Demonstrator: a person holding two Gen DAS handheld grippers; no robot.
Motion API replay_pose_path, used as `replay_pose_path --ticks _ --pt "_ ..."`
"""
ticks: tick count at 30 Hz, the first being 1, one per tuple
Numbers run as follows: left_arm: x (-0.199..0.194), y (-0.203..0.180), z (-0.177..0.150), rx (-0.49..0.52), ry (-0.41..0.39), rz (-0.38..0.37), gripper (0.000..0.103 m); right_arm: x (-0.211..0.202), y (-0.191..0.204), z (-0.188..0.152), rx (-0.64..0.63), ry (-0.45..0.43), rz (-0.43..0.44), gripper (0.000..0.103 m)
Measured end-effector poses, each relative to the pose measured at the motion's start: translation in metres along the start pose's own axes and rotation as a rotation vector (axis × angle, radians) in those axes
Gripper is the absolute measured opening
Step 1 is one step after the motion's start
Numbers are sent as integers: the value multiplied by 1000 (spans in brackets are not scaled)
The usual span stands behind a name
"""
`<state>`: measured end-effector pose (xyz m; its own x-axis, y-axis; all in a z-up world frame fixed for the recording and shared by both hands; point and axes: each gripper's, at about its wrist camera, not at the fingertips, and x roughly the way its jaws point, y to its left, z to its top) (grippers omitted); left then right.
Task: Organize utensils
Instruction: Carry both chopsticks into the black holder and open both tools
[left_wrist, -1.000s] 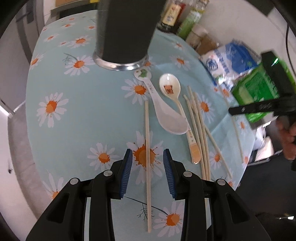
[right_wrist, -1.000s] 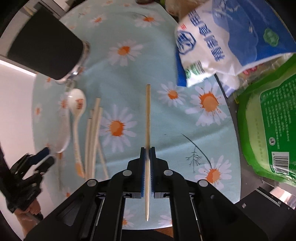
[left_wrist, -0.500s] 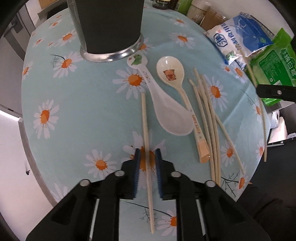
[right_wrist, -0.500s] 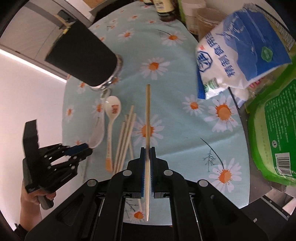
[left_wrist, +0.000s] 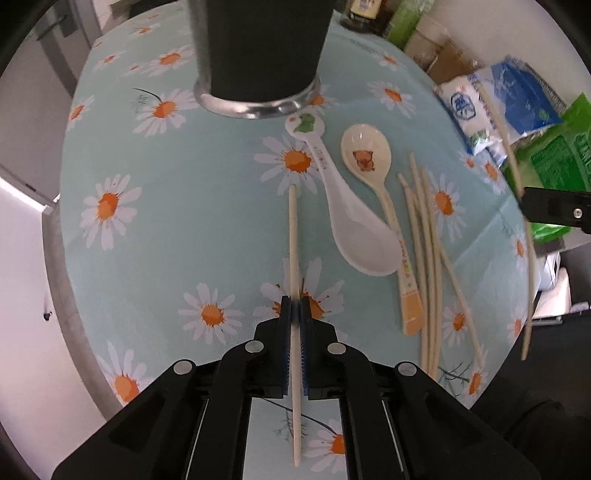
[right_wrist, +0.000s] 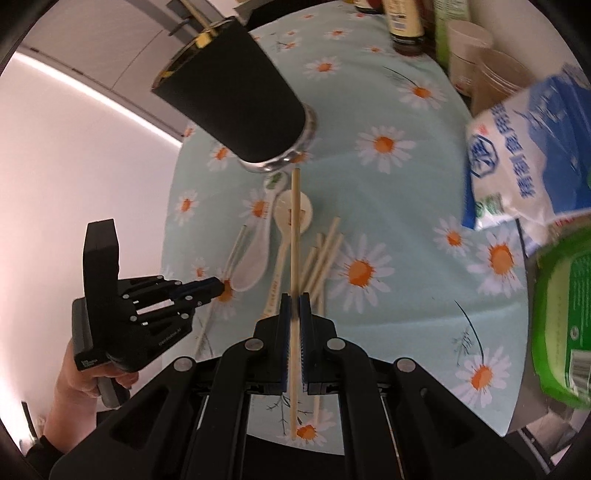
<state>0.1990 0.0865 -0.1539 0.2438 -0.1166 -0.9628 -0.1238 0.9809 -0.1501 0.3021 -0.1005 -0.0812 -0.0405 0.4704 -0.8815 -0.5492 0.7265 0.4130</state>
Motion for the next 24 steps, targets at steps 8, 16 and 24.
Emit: replay_pose_path --ticks 8,16,24 --pt "-44 -2 -17 -102 -169 -21 3 16 11 10 -84 -5 36 6" --pt "-96 -13 -14 -157 -382 -78 3 10 32 21 -178 -78 145 6" --pt "-128 -5 2 -224 -562 -131 3 -5 47 37 -249 -186 245 6"
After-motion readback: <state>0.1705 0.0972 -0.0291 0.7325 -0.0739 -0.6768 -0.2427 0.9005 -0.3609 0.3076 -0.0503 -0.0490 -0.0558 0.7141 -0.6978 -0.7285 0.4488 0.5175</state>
